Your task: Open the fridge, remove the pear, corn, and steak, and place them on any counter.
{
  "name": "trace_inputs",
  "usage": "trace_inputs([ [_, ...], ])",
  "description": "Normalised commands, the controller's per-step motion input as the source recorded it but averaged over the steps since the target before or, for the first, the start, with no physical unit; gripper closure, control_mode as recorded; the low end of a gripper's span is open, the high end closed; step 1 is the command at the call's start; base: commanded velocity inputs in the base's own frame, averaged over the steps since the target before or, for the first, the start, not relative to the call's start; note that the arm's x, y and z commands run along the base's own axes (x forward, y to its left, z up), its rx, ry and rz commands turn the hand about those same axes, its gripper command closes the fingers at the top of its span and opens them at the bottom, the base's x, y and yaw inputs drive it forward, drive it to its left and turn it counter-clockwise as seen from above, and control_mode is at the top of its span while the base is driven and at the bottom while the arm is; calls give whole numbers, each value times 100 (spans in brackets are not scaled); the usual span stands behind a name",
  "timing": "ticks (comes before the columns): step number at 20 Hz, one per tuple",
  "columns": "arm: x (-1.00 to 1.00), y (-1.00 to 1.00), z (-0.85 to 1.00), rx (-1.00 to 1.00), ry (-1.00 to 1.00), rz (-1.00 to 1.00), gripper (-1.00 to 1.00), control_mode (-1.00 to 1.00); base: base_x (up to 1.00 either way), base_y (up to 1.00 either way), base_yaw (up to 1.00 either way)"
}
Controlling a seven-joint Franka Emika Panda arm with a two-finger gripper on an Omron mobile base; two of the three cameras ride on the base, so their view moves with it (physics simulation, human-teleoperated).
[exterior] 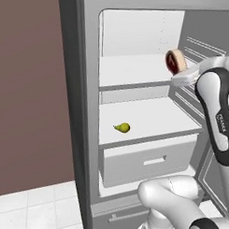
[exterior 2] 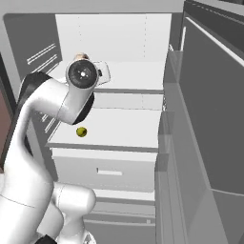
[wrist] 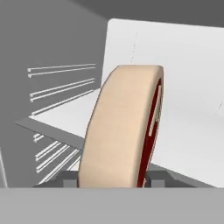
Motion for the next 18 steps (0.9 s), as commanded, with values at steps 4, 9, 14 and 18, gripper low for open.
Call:
trace_inputs([
  [4, -100, 0, 9, 1, 20, 0, 100, -100, 0, 0, 0],
  [9, -100, 4, -6, 0, 18, -1, 100, -100, 0, 0, 0],
  [14, -72, 13, -38, -1, 20, -2, 100, -100, 0, 0, 0],
  [18, -16, 14, -11, -2, 8, -5, 100, 100, -8, 5, -5],
])
